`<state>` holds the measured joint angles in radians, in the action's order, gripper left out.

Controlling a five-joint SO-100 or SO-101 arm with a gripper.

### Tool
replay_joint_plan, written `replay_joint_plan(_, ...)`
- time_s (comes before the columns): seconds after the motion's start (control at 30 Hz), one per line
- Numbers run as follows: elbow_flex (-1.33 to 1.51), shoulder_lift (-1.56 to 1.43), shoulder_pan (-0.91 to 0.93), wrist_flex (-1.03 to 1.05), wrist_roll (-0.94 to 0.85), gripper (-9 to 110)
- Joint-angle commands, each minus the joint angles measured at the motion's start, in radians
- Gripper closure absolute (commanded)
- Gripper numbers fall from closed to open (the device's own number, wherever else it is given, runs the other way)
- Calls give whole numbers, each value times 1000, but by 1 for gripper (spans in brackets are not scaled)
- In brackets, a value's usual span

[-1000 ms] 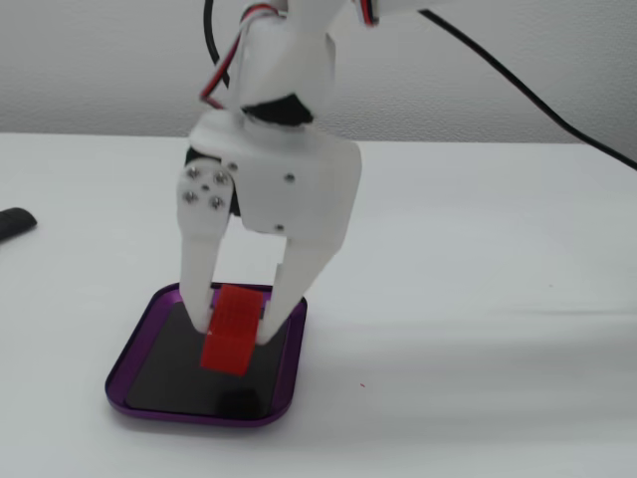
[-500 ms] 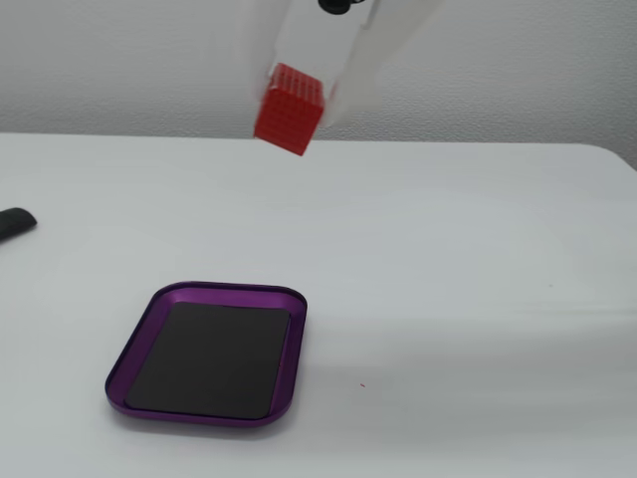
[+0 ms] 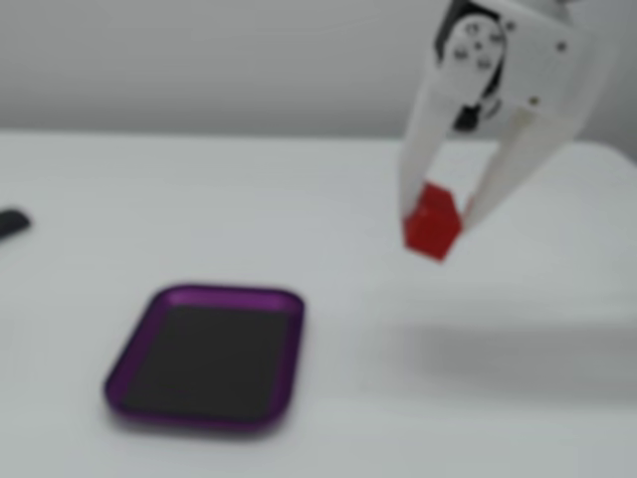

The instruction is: Remove the cube from the box.

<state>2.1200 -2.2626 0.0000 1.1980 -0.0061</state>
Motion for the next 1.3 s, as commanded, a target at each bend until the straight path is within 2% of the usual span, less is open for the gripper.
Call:
replay_joint_plan(0.0, 178, -121, 5, -95, 0, 102)
replay_joint_plan(0.57, 584, -179, -8, -460, -2, 101)
replay_joint_plan(0.67, 575, -187, -5, -442, -2, 98)
replay_joint_plan(0.87, 526, -195, 0, -391, -5, 85)
replay_joint_plan(1.27, 138, -195, 2, -81, -5, 84)
